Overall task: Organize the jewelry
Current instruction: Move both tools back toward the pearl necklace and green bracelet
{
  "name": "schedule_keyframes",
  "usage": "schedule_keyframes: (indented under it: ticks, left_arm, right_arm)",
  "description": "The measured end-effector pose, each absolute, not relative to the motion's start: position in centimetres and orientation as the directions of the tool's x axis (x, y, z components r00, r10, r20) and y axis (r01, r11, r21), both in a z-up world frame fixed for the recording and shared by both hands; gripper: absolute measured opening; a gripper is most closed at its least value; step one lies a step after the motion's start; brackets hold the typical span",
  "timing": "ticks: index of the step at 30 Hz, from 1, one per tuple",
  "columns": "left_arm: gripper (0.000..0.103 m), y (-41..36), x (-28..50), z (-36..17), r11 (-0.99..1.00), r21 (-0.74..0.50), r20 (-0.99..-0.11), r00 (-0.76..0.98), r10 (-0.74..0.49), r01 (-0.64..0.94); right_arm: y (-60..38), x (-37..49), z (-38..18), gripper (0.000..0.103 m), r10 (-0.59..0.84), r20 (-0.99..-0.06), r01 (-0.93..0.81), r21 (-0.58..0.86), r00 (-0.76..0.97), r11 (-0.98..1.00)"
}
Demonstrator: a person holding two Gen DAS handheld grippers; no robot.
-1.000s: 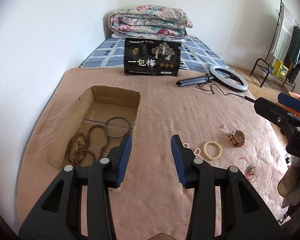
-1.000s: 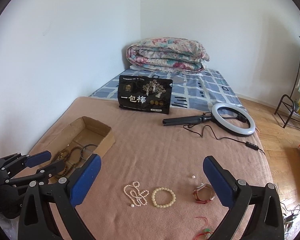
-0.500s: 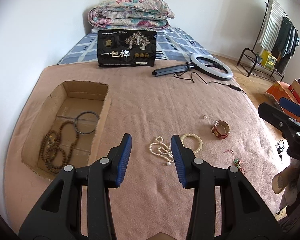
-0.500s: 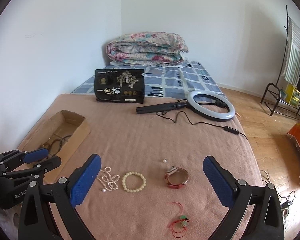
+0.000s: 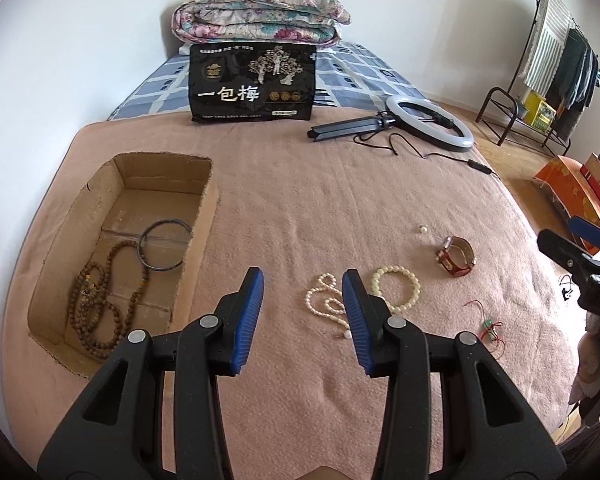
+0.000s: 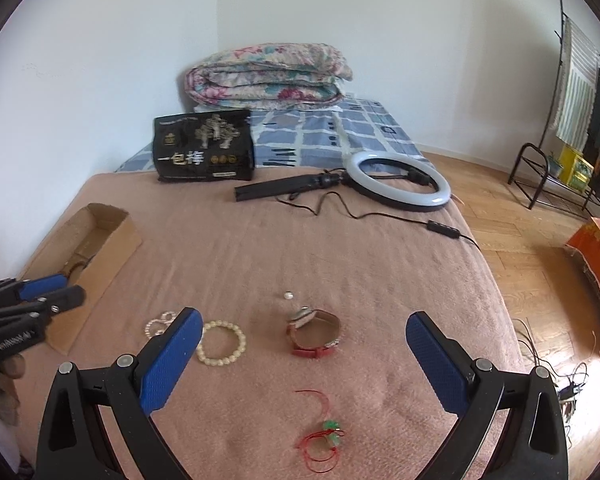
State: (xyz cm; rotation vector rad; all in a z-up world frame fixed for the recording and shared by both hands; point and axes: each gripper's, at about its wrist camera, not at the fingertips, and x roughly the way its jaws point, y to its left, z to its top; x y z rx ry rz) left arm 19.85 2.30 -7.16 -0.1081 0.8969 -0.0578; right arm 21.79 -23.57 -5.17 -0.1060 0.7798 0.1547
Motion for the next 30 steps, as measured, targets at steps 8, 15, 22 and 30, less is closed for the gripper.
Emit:
schedule_keyframes:
  ticks: [8,15,22,30]
  left_arm:
    - [0.041,2.7,21.3,-8.7,0.989,-0.151,-0.804,0.581,-0.129,0.012]
    - [0.041,1.2,22.2,-10.5,0.983,-0.177,-0.833,0.526,-0.175,0.047]
    - [0.041,0.9,23.3,-13.0,0.970,-0.240,-0.866,0.444,-0.230,0.034]
    - [0.041,1.2,24.6,-15.1,0.952,-0.306,-0.881,0.383,-0.279,-0.011]
  right_arm:
    - [-27.3,23.9,-5.8,0.103,0.106,-0.745,-0.128,0.027,0.658,0.991]
    - [-27.6,24.6,-8.0,0.101,0.184,-0.803,-0.143,0.124,0.567,0.982]
    - [-24.8,25.1,-11.5,0.088,0.249,-0.856,-0.198,0.176,0.453,0.964]
    - [-22.1,26.0,-14.3,0.071,0.293,-0.887,-0.212,0.228,0.357,0.950]
